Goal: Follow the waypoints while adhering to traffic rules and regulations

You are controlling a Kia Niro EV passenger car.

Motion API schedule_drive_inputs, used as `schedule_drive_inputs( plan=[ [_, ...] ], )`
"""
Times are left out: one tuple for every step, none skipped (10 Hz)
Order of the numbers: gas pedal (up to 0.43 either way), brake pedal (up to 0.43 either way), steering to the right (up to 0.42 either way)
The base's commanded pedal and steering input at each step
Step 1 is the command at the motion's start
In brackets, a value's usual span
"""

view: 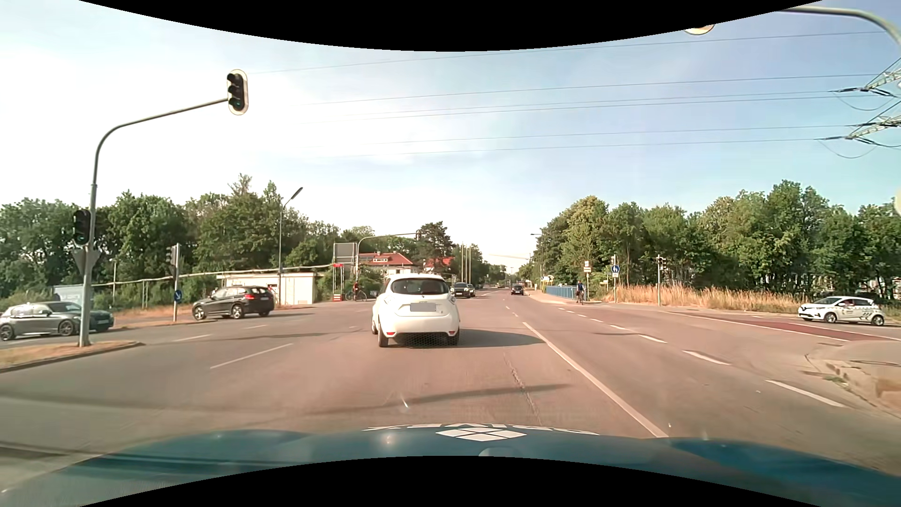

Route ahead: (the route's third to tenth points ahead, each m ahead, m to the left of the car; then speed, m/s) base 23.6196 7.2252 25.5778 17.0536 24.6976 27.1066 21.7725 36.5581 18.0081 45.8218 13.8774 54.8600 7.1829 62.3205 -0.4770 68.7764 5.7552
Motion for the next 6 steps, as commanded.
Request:
schedule_drive_inputs(
  plan=[
    [0.228,0.0,0.004],
    [0.228,0.0,0.003],
    [0.209,0.0,0.002],
    [0.197,0.0,0.0],
    [0.197,0.0,-0.002],
    [0.197,0.0,-0.006]
  ],
)
